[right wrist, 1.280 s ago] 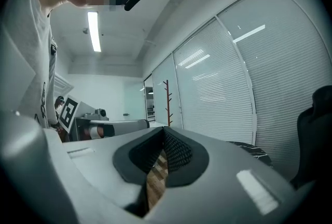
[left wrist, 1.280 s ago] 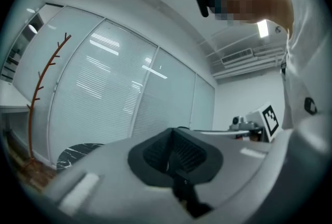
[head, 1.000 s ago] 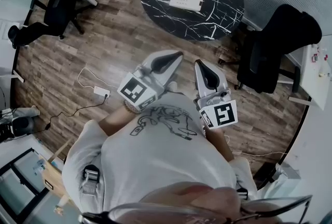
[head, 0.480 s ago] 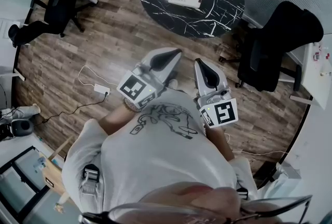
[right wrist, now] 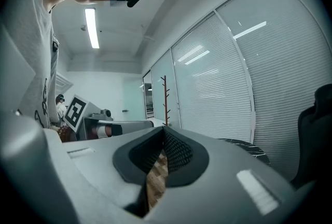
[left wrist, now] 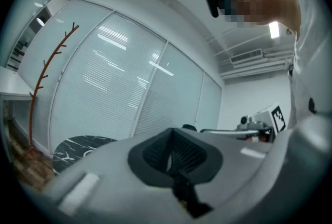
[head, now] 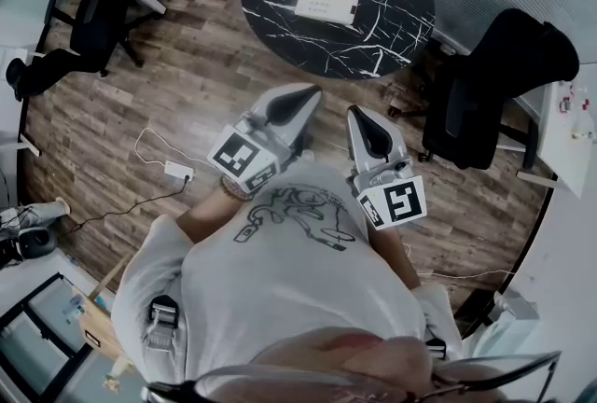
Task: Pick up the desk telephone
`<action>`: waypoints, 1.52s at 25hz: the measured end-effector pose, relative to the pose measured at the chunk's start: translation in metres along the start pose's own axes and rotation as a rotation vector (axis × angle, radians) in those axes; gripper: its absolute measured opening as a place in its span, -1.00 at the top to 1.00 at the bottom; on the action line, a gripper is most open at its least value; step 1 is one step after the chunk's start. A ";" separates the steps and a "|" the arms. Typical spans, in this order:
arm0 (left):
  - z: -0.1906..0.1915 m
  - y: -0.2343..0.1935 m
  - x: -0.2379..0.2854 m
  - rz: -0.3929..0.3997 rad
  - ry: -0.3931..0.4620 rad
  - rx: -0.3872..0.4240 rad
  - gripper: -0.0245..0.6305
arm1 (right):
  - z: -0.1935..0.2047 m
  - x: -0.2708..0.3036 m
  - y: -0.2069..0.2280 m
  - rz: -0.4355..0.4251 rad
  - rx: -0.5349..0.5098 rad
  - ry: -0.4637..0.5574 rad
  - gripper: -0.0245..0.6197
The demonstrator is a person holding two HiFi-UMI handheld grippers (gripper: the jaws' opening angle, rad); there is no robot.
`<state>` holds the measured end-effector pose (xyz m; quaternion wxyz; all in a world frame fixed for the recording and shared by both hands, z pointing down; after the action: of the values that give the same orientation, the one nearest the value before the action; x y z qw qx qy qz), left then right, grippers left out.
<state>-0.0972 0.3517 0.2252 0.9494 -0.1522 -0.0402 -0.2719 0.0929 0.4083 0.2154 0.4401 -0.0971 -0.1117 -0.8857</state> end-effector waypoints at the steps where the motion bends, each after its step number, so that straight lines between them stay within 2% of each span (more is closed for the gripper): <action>1: -0.002 -0.007 0.005 0.002 0.000 -0.001 0.91 | -0.002 0.006 0.006 0.001 0.001 -0.002 0.90; 26: -0.080 -0.253 0.125 0.046 -0.008 -0.038 0.91 | -0.077 0.243 0.143 0.009 0.000 -0.076 0.90; 32: -0.079 -0.291 0.145 0.050 -0.031 -0.067 0.91 | -0.083 0.282 0.166 0.015 0.008 -0.092 0.90; 38: -0.080 -0.312 0.163 0.058 -0.050 -0.070 0.91 | -0.082 0.300 0.185 0.027 0.026 -0.100 0.90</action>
<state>-0.1244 -0.0066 0.2580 0.9497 -0.1929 -0.0500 -0.2417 0.0565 0.0489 0.2387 0.4469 -0.1371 -0.1439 -0.8722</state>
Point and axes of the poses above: the fingertips, and each gripper's own axes: x forward along the fingers, y to its right, z out of its underside, the point moved 10 cm from there along -x, backward along the fingers, and after that the axes turned 11 degrees about -y, right-handed, at the moved point
